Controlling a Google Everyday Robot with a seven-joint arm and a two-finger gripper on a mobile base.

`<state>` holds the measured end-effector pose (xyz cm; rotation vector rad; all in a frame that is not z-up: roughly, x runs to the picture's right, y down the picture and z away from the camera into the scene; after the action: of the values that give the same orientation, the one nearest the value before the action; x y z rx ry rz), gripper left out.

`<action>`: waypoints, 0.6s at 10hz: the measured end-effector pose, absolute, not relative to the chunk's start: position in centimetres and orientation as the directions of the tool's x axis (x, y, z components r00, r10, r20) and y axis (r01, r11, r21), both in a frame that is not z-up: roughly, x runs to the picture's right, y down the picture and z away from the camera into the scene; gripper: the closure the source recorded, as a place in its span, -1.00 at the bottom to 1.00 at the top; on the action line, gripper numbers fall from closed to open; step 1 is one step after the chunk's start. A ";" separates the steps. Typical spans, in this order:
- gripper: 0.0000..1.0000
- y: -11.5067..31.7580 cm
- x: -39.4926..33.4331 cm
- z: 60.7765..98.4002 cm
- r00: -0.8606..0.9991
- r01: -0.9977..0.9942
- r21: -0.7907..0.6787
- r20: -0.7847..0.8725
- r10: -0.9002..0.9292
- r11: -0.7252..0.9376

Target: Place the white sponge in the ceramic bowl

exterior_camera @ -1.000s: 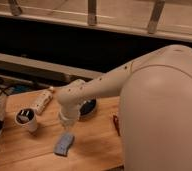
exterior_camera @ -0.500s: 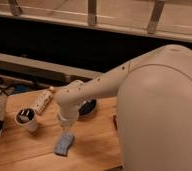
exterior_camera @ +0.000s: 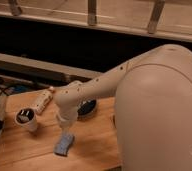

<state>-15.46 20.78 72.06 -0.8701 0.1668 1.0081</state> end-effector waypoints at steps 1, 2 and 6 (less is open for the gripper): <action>-0.05 20.7 -15.5 72.1 0.552 -0.794 -0.559 -0.498 0.669 0.239; -0.26 20.9 -15.5 72.1 0.551 -0.797 -0.557 -0.509 0.662 0.234; -0.60 24.9 -13.1 75.3 0.498 -0.834 -0.530 -0.608 0.619 0.151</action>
<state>-13.08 24.86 75.30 -0.9503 0.2714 1.0615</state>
